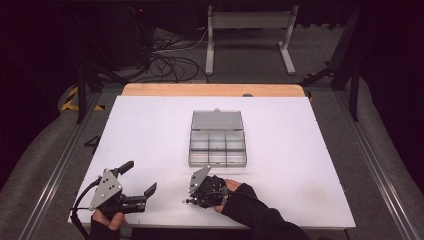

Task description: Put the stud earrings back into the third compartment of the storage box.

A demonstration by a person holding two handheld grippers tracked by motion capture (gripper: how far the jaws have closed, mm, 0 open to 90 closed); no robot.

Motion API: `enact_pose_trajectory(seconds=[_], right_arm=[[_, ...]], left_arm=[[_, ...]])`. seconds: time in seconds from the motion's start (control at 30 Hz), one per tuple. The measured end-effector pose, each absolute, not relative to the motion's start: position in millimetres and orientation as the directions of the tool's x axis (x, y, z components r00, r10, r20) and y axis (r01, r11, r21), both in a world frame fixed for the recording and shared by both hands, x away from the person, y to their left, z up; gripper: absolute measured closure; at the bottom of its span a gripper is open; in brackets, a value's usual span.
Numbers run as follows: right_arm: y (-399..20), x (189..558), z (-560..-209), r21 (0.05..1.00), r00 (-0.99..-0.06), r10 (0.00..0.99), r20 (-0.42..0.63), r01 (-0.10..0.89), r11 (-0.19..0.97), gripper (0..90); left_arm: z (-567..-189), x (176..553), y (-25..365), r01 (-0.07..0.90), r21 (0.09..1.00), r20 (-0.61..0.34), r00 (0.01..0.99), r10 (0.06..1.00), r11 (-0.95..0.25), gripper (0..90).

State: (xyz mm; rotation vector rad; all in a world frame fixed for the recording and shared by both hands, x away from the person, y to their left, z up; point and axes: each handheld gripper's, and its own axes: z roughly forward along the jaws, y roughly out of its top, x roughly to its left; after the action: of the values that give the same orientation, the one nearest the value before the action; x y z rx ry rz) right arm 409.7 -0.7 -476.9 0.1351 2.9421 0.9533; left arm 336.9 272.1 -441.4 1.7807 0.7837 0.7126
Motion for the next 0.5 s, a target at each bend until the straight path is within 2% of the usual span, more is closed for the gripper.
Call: enact_pose_trajectory(seconds=[0.17,0.5], right_arm=[[-1.4,410.2,-476.0,0.590,-0.995,0.095,-0.009,0.071,0.804,79.8],[-15.5,410.6,-451.1,0.649,-0.991,0.133,-0.032,0.081,0.756,79.7]], left_arm=[[-441.3,336.7,272.0,0.179,0.946,0.107,0.612,0.784,-0.269,5.3],[-441.5,336.8,271.6,0.182,0.946,0.103,0.613,0.784,-0.267,5.3]])
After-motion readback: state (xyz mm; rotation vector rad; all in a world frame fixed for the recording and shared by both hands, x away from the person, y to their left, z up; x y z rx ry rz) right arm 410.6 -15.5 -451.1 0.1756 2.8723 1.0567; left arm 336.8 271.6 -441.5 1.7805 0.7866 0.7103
